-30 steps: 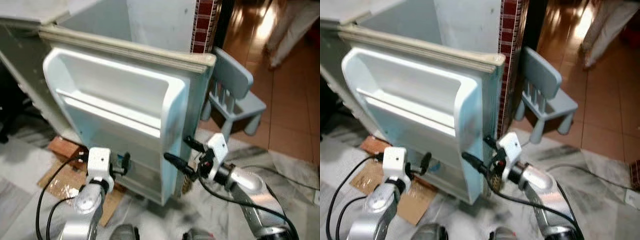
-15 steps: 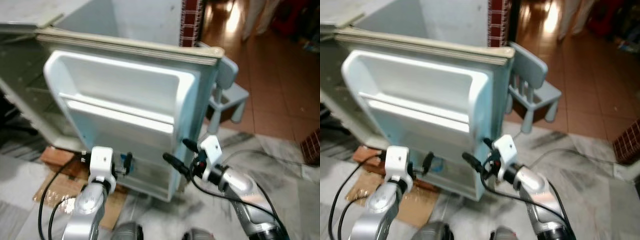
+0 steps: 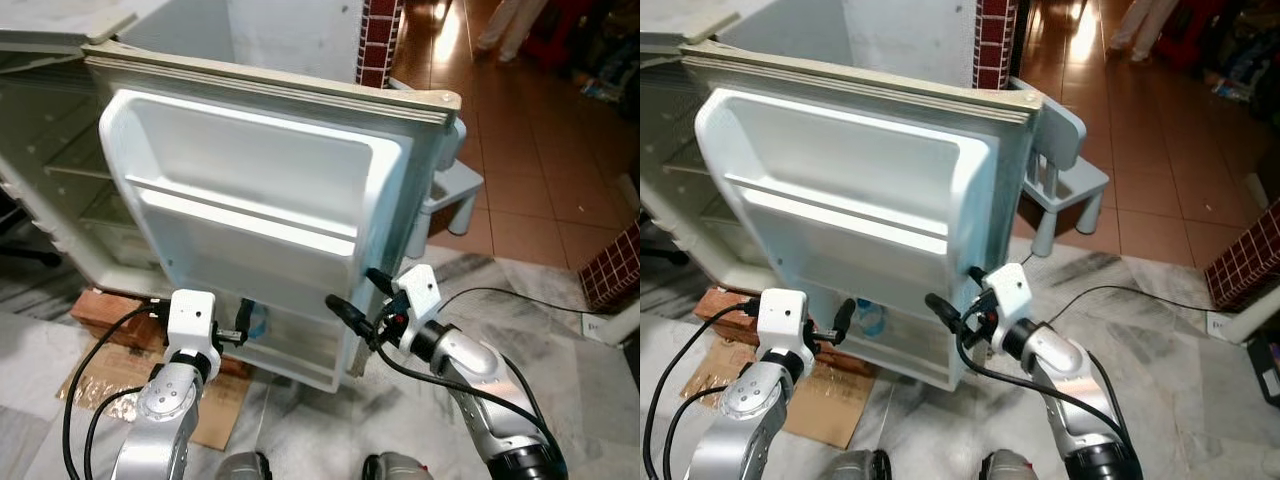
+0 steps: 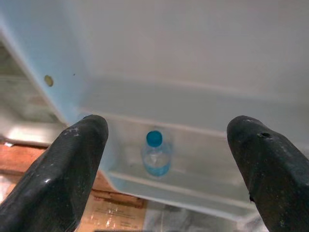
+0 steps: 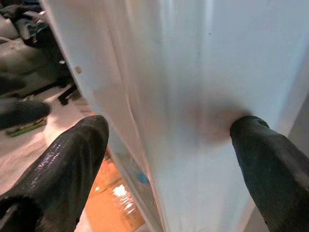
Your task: Restocking fridge
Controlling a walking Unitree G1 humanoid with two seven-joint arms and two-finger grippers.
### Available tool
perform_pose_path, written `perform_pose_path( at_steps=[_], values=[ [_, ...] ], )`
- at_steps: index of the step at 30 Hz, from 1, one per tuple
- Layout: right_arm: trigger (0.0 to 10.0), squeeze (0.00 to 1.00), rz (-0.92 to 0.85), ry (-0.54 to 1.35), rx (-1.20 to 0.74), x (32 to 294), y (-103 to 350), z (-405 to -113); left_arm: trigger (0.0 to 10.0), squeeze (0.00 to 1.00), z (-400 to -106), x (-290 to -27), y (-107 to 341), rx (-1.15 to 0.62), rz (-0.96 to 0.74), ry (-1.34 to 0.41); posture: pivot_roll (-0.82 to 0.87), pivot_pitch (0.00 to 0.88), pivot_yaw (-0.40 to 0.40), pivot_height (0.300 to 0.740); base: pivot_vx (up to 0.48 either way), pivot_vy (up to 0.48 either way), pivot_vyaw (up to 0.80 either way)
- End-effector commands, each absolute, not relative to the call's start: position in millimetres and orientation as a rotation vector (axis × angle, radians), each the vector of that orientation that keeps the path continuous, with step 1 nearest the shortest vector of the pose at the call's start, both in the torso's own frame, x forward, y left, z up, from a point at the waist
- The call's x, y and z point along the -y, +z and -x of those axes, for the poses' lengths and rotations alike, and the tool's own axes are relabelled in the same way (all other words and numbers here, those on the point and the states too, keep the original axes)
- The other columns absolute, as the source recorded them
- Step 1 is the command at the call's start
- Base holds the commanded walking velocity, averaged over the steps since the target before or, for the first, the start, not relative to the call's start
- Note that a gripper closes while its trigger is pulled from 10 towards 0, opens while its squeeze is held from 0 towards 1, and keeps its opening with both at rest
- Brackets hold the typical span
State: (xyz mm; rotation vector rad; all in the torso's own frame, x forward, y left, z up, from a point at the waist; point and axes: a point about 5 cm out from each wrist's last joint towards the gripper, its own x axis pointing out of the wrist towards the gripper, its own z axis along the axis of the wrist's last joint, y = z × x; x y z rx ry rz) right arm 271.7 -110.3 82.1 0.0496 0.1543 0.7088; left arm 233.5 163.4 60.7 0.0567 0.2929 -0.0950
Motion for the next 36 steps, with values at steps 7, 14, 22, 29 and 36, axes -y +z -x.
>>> perform_pose_path(
  at_steps=[7,14,22,29,36],
  values=[
    [10.0,0.00,-0.178,0.886,-0.095,85,104,-267,10.0,0.00,-237,-163,65,-0.276,-0.064,-0.090,0.09,0.088,0.034,0.740,0.000,0.000,0.00],
    [10.0,0.00,-0.220,1.159,-0.156,99,109,-240,10.0,0.00,-240,-163,64,-0.276,-0.061,-0.095,0.07,0.073,0.037,0.740,0.000,0.000,0.00],
    [10.0,0.00,-0.188,1.255,-0.245,138,113,-221,10.0,0.00,-243,-161,64,-0.273,-0.066,-0.113,0.06,0.065,0.046,0.740,0.000,0.000,0.00],
    [10.0,0.00,0.287,1.060,-0.510,216,77,-229,10.0,0.00,-243,-160,64,-0.266,-0.068,-0.129,0.06,0.063,0.051,0.740,0.000,0.000,0.00],
    [10.0,0.00,0.532,0.789,-0.451,230,74,-263,10.0,0.00,-242,-158,63,-0.269,-0.069,-0.139,0.06,0.058,0.049,0.740,0.000,0.000,0.00]
  ],
)
